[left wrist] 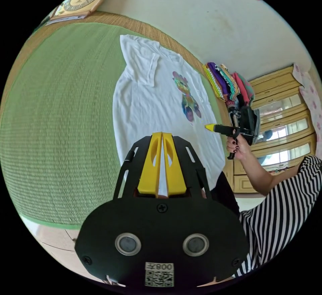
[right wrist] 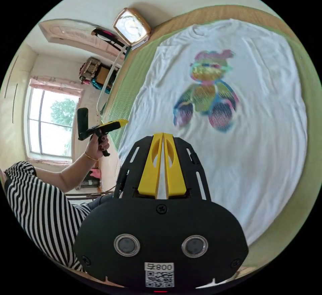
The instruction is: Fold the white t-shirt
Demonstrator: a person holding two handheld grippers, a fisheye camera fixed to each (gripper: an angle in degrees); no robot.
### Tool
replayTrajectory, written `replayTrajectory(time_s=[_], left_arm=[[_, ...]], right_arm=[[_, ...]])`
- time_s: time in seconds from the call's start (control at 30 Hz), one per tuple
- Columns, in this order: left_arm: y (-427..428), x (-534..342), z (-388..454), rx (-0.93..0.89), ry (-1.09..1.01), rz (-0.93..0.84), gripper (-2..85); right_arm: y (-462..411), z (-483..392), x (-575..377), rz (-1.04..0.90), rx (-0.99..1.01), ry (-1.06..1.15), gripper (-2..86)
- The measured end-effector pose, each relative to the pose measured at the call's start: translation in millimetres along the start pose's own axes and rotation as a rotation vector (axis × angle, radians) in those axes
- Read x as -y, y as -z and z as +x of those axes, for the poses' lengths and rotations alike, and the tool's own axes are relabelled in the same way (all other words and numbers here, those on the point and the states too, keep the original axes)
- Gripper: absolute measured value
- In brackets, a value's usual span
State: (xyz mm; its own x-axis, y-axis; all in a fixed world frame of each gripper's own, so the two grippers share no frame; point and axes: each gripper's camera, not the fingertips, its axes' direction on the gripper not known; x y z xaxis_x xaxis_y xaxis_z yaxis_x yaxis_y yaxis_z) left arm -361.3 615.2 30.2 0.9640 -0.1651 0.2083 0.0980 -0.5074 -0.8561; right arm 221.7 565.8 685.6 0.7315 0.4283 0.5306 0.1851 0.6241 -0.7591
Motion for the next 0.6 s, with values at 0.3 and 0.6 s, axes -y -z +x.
replayTrajectory(time_s=[0.3, 0.6], left_arm=[[16, -66, -29, -0.113, 0.023, 0.011, 0.4], [21, -143, -100, -0.181, 0.181, 0.017, 3.9]], right_arm=[[78, 14, -158, 0.135, 0.030, -0.259, 0.0], [113, 20, -271, 0.226, 0.039, -0.393, 0.2]])
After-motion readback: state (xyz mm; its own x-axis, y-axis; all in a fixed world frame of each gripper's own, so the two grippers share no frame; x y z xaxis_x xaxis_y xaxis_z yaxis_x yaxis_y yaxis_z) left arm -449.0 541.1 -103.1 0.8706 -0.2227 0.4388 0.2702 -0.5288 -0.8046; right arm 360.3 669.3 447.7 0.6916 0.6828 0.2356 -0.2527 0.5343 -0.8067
